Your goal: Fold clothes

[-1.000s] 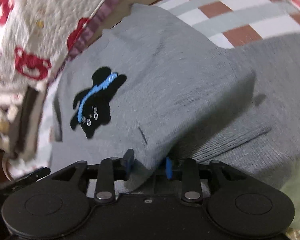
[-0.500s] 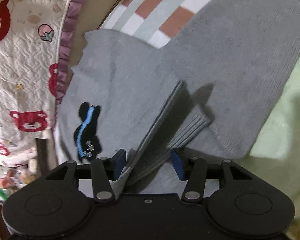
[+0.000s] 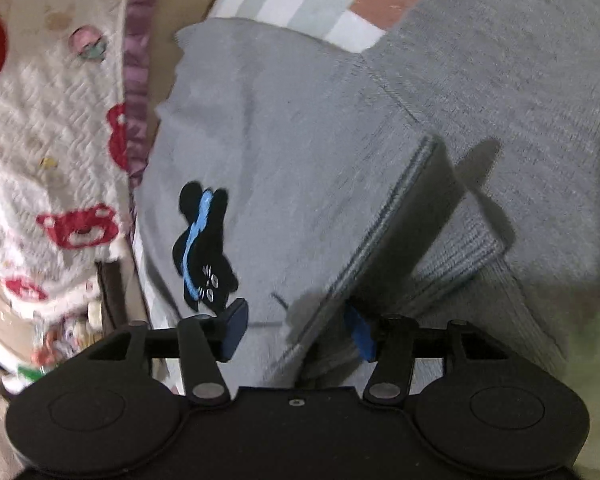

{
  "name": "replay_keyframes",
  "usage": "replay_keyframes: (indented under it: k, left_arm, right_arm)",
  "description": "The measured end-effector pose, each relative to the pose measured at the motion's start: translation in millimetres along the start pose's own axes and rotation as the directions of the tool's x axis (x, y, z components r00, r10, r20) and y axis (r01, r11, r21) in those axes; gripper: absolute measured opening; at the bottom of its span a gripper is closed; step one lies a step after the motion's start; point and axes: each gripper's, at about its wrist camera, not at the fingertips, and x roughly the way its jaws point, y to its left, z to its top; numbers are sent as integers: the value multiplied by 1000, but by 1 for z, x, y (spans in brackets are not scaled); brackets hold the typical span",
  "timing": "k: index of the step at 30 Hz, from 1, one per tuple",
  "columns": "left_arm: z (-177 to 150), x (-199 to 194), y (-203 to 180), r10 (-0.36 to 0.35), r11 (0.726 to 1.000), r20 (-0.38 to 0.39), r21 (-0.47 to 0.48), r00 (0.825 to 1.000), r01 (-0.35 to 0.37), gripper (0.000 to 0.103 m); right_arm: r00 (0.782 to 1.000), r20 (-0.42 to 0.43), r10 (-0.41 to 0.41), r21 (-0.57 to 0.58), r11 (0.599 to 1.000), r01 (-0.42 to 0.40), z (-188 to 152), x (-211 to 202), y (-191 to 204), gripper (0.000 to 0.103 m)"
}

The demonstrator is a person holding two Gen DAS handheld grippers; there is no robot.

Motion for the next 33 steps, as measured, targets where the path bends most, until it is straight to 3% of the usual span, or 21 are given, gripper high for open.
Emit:
replay_keyframes:
  k: [3,4,5,6,8,10,13,15,18,19,21,22,23,26,30,31,33]
  left_arm:
    - [3,2,3,-11,1000,11,-18,1000,11,78]
    - [3,-1,2,1,1000,39,3,999,-1,56]
    - [4,-4,1,13,1000,67,25,998,-15,18]
    - [2,-11,-3,64,995,100,70,993,-71,9]
    - [-2,-28,-7,135,980,167,124,977,-157,5]
    - [-6,-44,-1,156,978,196,105,968,-179,5]
    - [-21,-57,18,228,967,181,68,957,-244,5]
    - [-36,-59,32,216,975,131,28,968,-221,5]
    - [-51,-43,41,141,990,23,-11,990,-141,6]
    - [-54,-35,41,117,993,-21,-5,993,-117,11]
    - [-51,-25,37,99,995,-83,22,992,-98,31]
    - [-52,-26,36,113,994,-80,19,990,-112,53]
    - [-52,-32,41,88,996,-59,-9,994,-89,62]
    - [-52,-49,59,-1,993,-10,-118,1000,-1,63]
    - [-44,-67,84,-120,935,94,-323,988,144,65]
    - [-40,-67,88,-118,928,124,-341,985,154,69]
    - [-28,-60,90,-55,925,158,-363,986,109,75]
  right_arm:
    - [1000,-2,1,23,1000,-1,2,7,0,68]
    - [1000,-1,-5,-8,1000,5,4,8,4,68]
    - [1000,-1,-12,-40,999,12,5,8,8,64]
    - [1000,0,-18,-73,997,18,6,9,12,42]
    - [1000,7,-17,-180,983,18,-2,5,24,11]
    - [1000,13,-15,-285,958,18,-10,2,37,11]
    - [1000,21,-11,-437,899,19,-22,-3,57,10]
    - [1000,27,-7,-531,847,20,-30,-7,69,10]
    - [999,34,-1,-661,750,23,-42,-12,89,10]
    - [999,37,1,-699,715,25,-45,-14,94,10]
    - [998,53,-30,-691,720,58,-44,-6,86,11]
    - [997,61,-45,-688,722,74,-44,-2,81,11]
    - [996,68,-60,-684,724,91,-44,2,77,11]
    - [990,91,-106,-671,728,140,-42,14,64,13]
    - [979,121,-167,-652,730,205,-41,30,46,18]
    - [975,128,-181,-648,729,221,-40,33,42,19]
    - [975,153,-159,-661,717,221,-43,30,44,34]
